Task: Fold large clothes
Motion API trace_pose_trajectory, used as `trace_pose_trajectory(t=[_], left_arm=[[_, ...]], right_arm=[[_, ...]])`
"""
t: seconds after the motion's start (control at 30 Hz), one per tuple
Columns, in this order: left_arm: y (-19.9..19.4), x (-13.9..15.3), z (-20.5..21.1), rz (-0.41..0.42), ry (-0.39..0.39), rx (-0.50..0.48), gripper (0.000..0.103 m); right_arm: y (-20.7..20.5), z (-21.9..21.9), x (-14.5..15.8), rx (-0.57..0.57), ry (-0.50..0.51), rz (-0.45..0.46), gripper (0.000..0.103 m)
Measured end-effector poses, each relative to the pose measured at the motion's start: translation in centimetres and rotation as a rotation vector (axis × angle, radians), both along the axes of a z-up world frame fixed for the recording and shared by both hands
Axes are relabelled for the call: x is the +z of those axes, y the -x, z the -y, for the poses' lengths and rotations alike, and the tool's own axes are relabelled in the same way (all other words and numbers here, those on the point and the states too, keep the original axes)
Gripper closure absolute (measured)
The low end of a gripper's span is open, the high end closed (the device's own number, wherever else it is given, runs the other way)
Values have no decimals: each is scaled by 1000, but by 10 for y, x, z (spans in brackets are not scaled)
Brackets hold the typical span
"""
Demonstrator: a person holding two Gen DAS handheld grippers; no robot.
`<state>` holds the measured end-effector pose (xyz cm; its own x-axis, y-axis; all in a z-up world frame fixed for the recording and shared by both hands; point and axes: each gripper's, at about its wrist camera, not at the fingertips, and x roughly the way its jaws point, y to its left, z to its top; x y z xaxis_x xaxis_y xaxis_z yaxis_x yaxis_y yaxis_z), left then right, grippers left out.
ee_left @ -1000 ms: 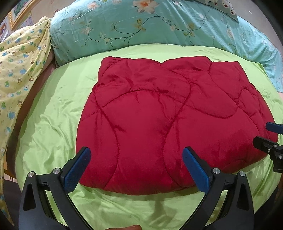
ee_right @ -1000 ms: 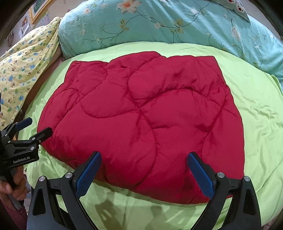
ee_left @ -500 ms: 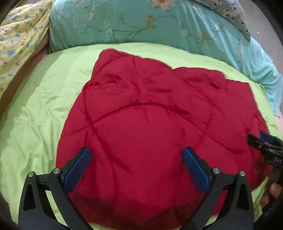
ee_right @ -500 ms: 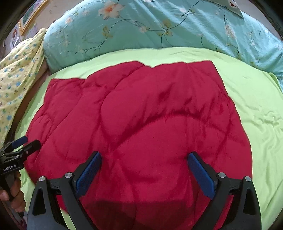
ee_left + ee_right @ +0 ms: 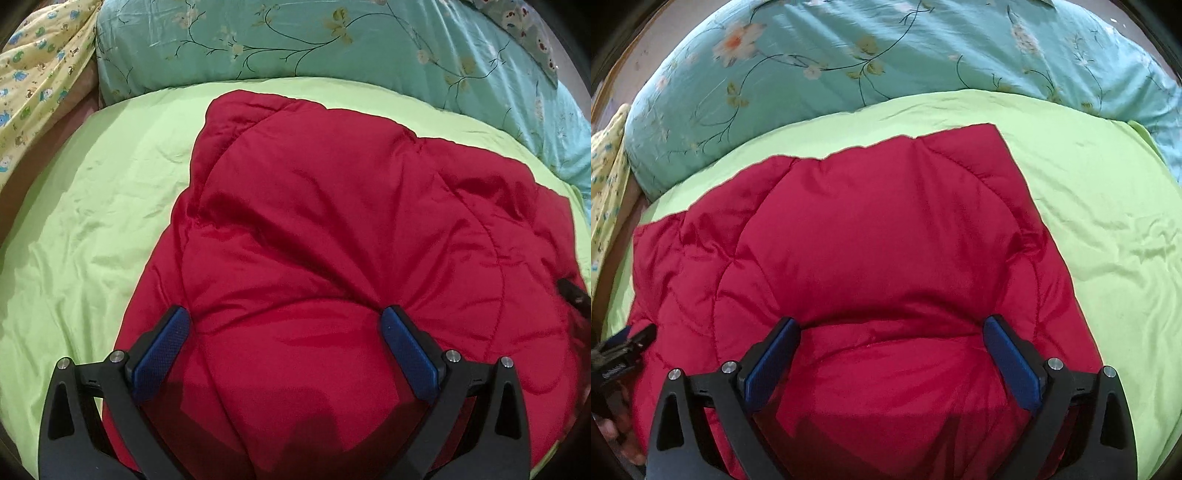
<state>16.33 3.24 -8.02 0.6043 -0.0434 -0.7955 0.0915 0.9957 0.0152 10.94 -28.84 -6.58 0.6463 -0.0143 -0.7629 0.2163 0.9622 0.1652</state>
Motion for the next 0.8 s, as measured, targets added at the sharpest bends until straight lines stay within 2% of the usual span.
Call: trace_pose_trajectory(t=[0.13,0.2,0.3,0.37,0.47,0.57,0.8], left_arm=[[1,-2,0,12,-2,1,0],[1,-2,1,15,-10,3,0],[6,2,2,23,-14,-3,0],[16,9,2,27,-29,-12,0],[35,20,0,37,-43,-26,0],[68,28,-5,43,-34,-45,0],[132,26,-8,41,-60,-75,0]], right_arm=[[29,-8,16,33,27,35,6],[31,-8,5,39,62,-7,6],[24,8,-19,36,20,-20,0],[19,13,-22,20,6,-22,0],[22,12,-16,17,12,-22,0],[41,8,-2,26,1,-5,1],[109,-32,30,174,7,34,0]])
